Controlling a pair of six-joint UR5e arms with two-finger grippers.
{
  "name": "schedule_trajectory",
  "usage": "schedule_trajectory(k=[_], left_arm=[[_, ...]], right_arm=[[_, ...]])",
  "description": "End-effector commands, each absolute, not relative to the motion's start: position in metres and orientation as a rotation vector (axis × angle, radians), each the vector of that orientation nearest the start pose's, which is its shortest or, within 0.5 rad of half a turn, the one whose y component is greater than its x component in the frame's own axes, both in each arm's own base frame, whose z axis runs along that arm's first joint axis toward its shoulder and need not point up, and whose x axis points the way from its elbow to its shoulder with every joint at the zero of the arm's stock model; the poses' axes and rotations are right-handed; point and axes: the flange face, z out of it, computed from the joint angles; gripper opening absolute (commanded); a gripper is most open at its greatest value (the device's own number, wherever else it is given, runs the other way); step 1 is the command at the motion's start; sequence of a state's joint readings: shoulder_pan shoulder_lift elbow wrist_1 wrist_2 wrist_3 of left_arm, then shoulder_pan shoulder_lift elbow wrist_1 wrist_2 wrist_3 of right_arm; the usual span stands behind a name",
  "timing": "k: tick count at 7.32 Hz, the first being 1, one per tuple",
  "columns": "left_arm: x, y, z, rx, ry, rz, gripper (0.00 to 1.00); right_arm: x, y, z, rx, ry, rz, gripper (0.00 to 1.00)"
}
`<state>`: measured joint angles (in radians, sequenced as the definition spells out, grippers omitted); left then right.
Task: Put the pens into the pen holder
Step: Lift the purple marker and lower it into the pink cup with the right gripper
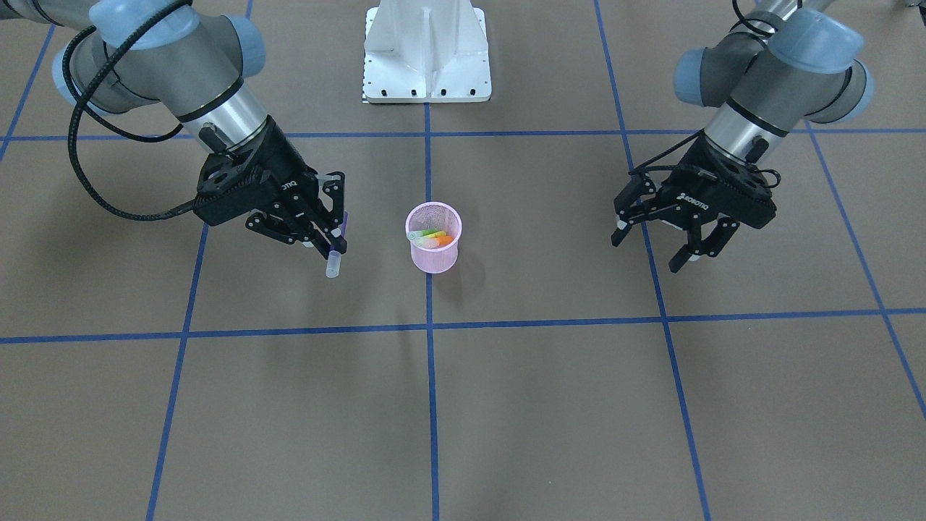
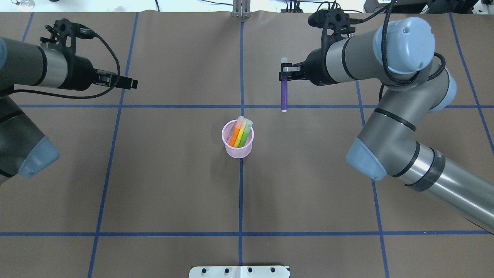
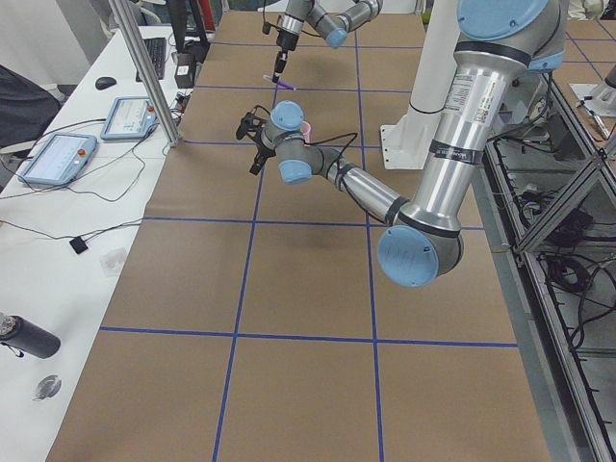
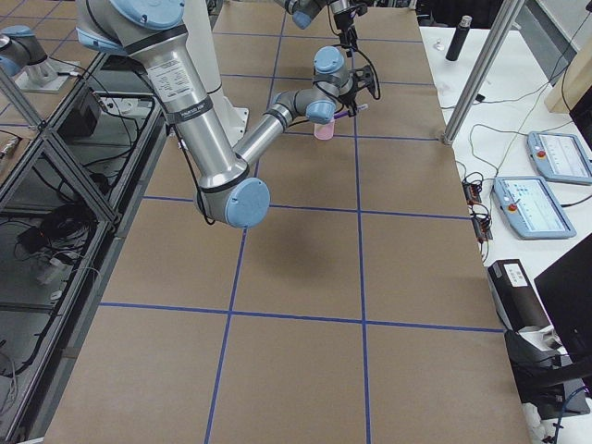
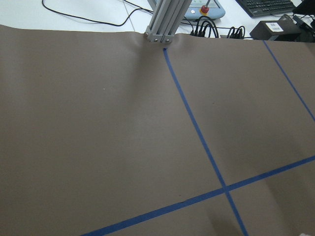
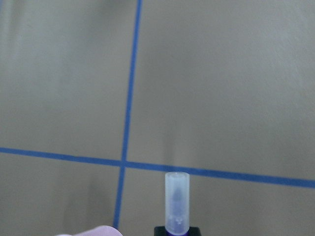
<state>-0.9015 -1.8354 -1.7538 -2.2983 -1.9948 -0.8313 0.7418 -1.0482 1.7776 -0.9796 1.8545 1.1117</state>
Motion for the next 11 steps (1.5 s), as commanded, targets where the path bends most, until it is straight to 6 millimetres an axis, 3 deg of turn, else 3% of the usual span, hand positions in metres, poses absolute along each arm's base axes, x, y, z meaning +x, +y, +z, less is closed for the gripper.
schedule_trajectory(k=[1, 4, 6, 9, 10, 11], left_arm=[[0.255, -0.52, 0.405, 0.545, 0.951, 0.075, 0.99], [0.205, -0.541, 0.443, 0.501, 0.757, 0.157, 0.99], [0.202, -0.537, 0.454, 0.48, 0.746, 0.156, 0.99], [0.206, -0.54, 0.467, 0.46, 0.735, 0.154, 0.99], [0.205, -0.54, 0.469, 0.456, 0.733, 0.151, 0.99], [0.206, -0.54, 0.471, 0.453, 0.732, 0.152, 1.0]], right_arm=[[-0.424, -0.457, 0.174, 0.764, -1.328, 0.1, 0.0], [-0.49, -0.41, 0.191, 0.869, -1.339, 0.131, 0.0], [-0.512, -0.396, 0.204, 0.897, -1.285, 0.077, 0.0], [-0.528, -0.397, 0.221, 0.903, -1.236, 0.039, 0.0], [-0.528, -0.397, 0.217, 0.908, -1.241, 0.044, 0.18], [-0.533, -0.393, 0.222, 0.916, -1.224, 0.057, 0.99]])
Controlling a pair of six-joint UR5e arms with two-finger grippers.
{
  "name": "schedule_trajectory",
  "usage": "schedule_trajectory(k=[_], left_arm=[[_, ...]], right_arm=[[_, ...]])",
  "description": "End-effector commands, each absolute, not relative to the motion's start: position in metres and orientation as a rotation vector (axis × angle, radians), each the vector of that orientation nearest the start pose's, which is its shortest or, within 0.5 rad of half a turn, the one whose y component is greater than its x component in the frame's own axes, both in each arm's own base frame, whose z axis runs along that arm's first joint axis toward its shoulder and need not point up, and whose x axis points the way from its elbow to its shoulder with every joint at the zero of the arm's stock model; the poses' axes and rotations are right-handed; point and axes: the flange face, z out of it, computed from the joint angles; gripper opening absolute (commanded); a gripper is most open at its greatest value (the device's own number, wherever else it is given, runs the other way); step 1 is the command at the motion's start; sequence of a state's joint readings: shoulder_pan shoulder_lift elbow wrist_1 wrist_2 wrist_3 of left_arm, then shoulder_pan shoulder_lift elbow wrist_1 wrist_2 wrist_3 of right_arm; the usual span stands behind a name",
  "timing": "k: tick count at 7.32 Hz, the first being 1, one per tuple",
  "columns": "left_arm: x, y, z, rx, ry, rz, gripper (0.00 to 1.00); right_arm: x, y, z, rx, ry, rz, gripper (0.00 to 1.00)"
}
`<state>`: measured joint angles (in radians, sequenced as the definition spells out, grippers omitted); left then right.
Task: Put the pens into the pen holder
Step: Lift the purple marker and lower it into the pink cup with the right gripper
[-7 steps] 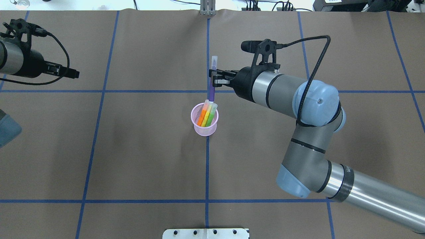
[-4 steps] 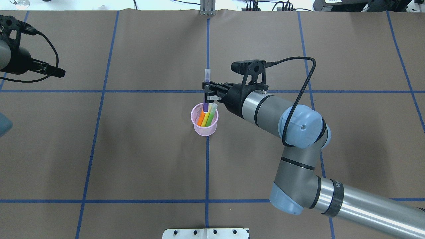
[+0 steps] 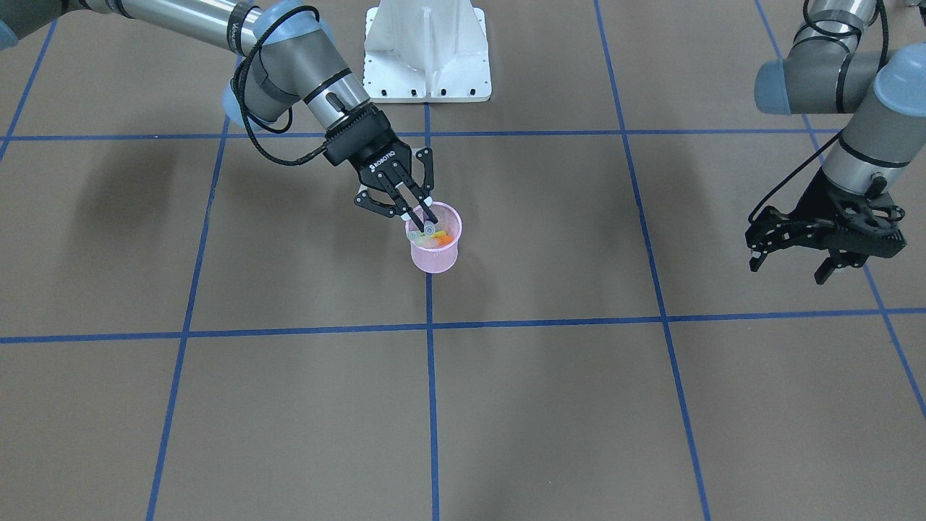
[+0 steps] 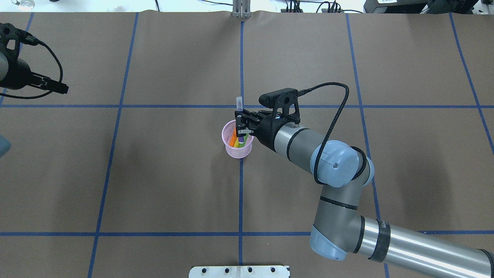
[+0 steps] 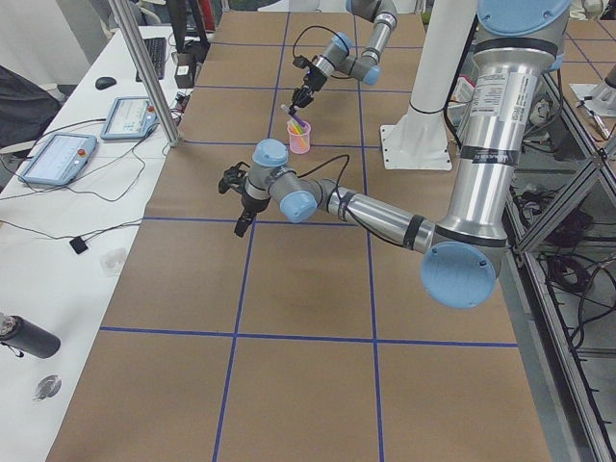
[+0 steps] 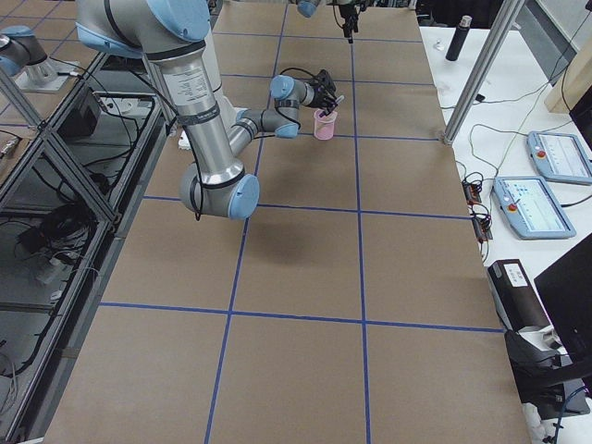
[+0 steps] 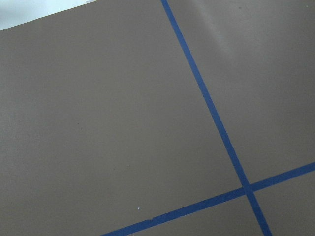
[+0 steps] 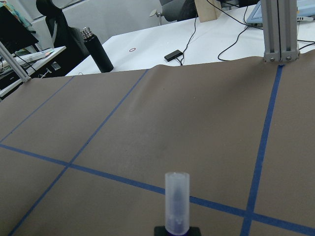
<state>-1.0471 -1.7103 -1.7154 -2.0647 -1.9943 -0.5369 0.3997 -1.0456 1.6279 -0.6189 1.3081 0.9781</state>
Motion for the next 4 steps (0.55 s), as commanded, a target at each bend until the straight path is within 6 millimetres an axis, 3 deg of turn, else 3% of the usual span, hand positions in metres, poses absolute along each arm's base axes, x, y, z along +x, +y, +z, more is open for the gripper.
schedule_trajectory(k=[1, 2, 3, 4], left_arm=[[0.205, -0.541, 0.471, 0.453, 0.732, 0.153, 1.0], [0.203, -0.542, 0.471, 0.453, 0.732, 0.149, 1.0], [0.193, -0.546, 0.472, 0.443, 0.728, 0.128, 1.0], [0.161, -0.555, 0.481, 0.373, 0.707, 0.064, 1.0]], right_arm=[[-0.531, -0.392, 0.214, 0.926, -1.235, 0.067, 1.0], [-0.528, -0.39, 0.195, 0.929, -1.263, 0.079, 1.0], [-0.523, -0.389, 0.19, 0.91, -1.254, 0.066, 1.0], [-0.506, -0.385, 0.182, 0.819, -1.154, 0.027, 1.0]])
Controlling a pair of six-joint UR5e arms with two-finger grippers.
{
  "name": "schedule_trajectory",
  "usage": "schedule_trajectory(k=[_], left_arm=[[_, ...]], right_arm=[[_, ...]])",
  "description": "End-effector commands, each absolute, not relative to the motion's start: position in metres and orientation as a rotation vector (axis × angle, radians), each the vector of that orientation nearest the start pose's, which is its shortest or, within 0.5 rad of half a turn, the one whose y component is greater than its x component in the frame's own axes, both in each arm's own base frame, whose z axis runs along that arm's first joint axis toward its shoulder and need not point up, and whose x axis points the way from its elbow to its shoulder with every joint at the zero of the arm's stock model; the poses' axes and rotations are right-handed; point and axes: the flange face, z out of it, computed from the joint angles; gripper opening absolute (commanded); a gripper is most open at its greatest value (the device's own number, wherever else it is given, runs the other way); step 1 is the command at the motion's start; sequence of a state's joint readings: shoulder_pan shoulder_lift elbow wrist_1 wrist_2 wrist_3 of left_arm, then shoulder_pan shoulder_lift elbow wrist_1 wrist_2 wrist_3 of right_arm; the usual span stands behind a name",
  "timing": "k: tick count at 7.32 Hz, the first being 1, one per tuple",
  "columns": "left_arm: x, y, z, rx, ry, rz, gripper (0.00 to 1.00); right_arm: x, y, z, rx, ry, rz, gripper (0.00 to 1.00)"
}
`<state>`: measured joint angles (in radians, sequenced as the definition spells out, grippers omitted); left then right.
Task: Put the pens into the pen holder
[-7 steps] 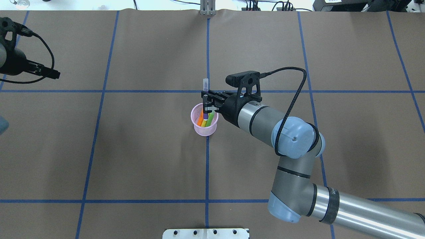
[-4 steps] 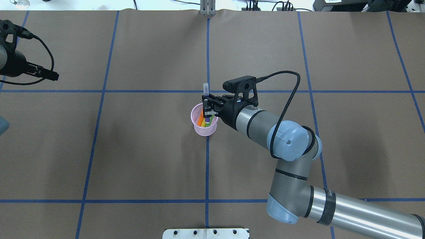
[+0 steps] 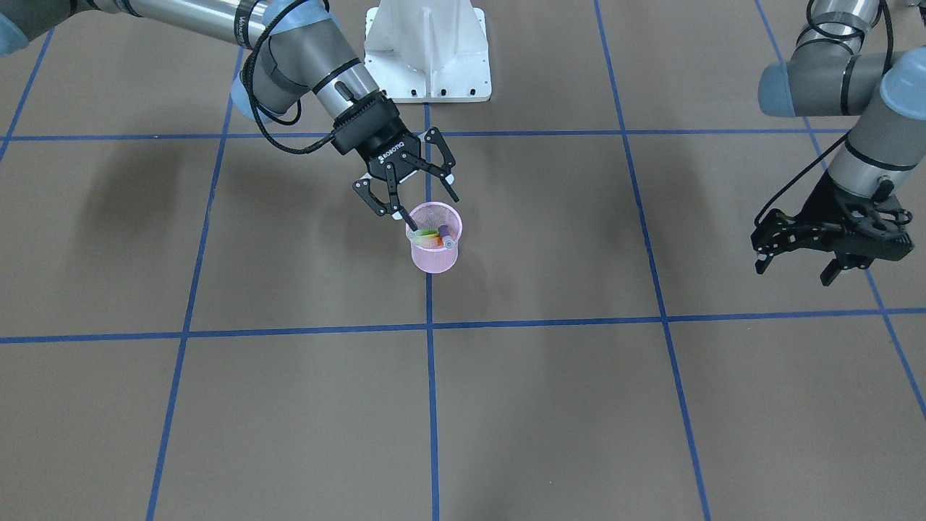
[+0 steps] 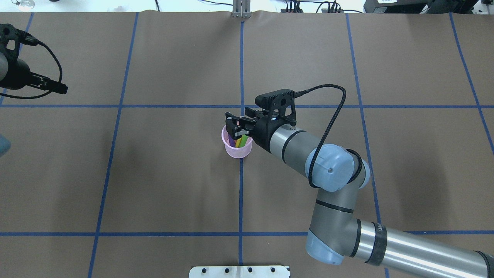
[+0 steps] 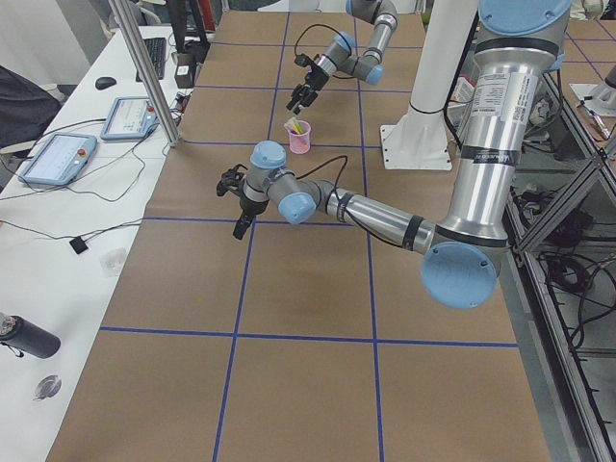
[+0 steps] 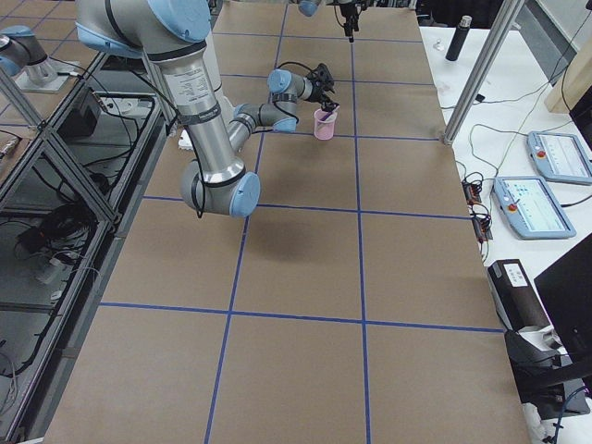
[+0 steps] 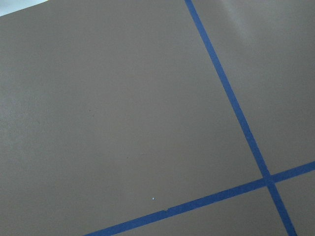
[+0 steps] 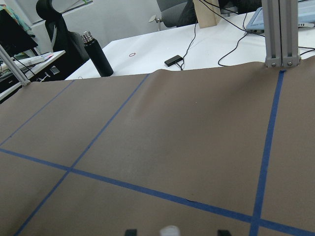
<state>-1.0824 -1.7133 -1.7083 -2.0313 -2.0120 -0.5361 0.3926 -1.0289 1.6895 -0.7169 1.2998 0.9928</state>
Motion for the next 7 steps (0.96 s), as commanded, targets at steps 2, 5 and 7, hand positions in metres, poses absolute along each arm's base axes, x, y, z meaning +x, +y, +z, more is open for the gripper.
schedule_trajectory(k=[2, 5, 7], left_arm=[[0.103, -0.57, 0.485, 0.413, 0.653, 0.052, 1.0], [0.023, -0.581, 0.553, 0.3, 0.682, -0.099, 1.0], [0.004, -0.58, 0.587, 0.251, 0.665, -0.15, 1.0]], right_arm=[[-0.435, -0.419, 0.182, 0.611, -0.865, 0.03, 1.0], [-0.261, -0.511, 0.287, 0.355, -0.754, 0.162, 1.0], [-0.144, -0.543, 0.387, 0.249, -0.709, 0.094, 1.0]])
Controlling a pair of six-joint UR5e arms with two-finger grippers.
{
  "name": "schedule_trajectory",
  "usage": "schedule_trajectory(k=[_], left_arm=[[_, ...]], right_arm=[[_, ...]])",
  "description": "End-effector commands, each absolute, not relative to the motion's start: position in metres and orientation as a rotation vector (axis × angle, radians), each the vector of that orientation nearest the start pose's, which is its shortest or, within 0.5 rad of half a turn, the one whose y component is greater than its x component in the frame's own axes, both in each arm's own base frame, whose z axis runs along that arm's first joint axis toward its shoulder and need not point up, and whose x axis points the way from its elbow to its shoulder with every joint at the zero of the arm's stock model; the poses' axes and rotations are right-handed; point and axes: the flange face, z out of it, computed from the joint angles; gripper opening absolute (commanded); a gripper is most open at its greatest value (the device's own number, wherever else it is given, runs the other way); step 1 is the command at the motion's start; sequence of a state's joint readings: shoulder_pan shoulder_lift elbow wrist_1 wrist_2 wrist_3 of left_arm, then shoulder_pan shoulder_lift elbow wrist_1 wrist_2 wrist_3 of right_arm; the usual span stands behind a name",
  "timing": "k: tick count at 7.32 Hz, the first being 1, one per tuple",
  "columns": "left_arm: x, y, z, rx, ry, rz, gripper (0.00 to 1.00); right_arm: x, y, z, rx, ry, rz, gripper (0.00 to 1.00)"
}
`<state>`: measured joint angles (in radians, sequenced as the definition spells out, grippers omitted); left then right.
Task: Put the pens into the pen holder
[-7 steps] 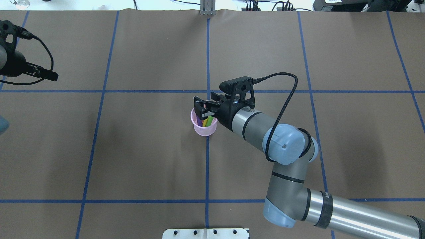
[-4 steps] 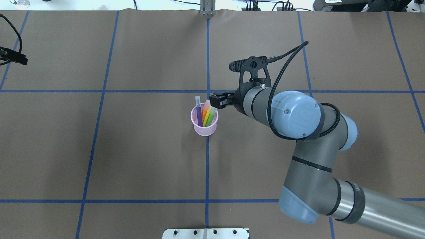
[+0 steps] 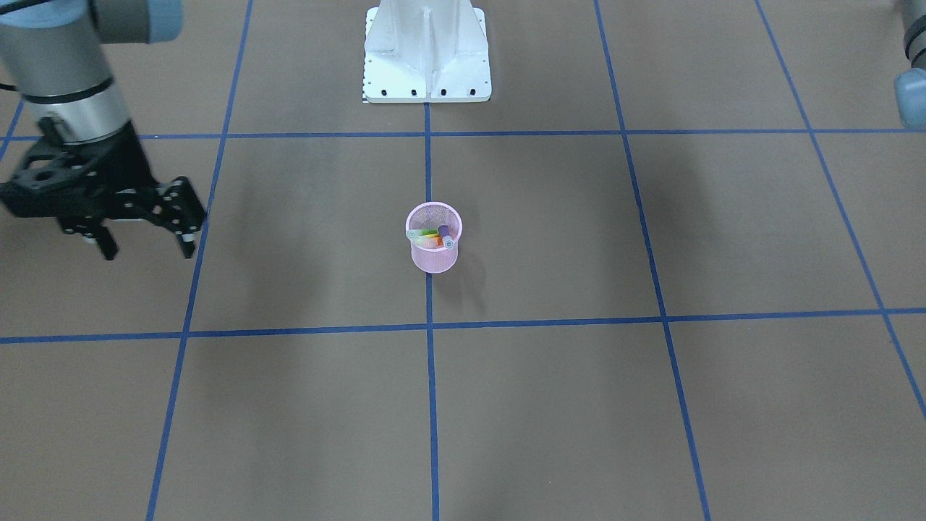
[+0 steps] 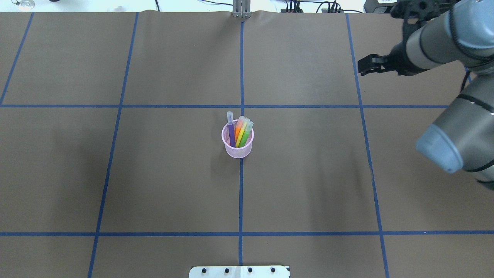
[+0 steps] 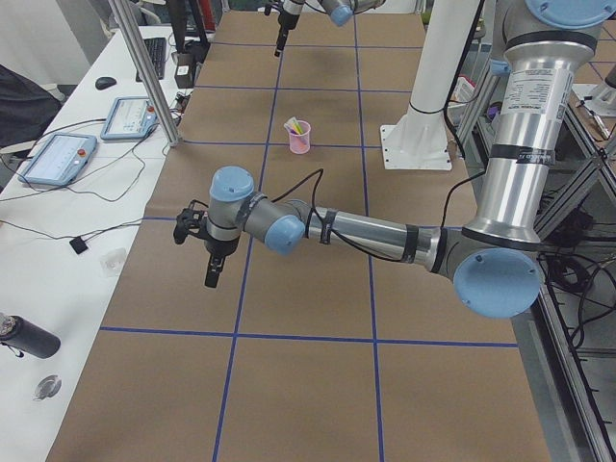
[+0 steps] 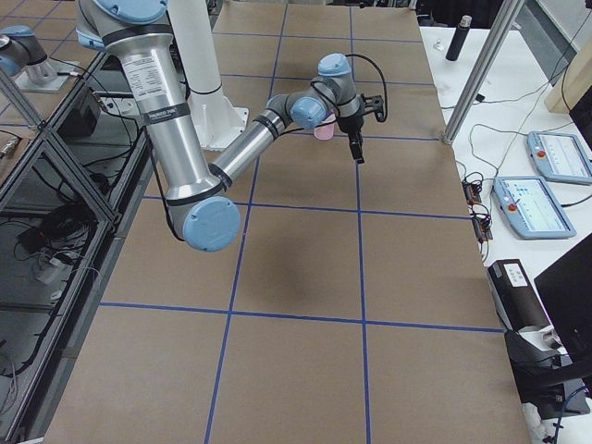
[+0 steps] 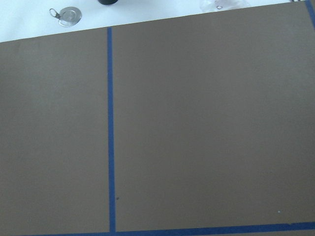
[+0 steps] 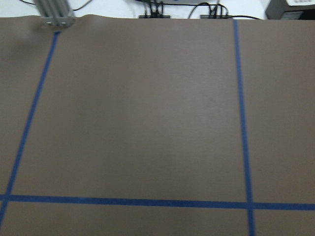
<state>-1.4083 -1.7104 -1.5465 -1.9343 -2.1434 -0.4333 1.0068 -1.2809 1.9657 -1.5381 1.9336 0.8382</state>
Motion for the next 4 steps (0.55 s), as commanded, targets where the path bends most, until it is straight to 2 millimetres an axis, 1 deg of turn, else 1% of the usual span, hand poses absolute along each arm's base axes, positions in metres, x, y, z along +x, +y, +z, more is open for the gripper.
schedule_trajectory(k=[1, 2, 3, 4], left_arm=[[0.003, -0.575, 0.591, 0.246, 0.666, -0.151, 1.0], [-0.011, -0.566, 0.599, 0.271, 0.645, -0.061, 1.0], [-0.036, -0.547, 0.629, 0.256, 0.615, 0.09, 1.0], [-0.049, -0.534, 0.638, 0.181, 0.61, 0.109, 1.0]], right_arm=[[-0.102, -0.547, 0.439, 0.225, -0.665, 0.028, 1.0], [-0.059, -0.556, 0.488, 0.168, -0.674, 0.022, 1.0], [-0.016, -0.546, 0.556, 0.078, -0.735, 0.008, 1.0], [0.024, -0.545, 0.605, 0.071, -0.718, -0.044, 1.0]])
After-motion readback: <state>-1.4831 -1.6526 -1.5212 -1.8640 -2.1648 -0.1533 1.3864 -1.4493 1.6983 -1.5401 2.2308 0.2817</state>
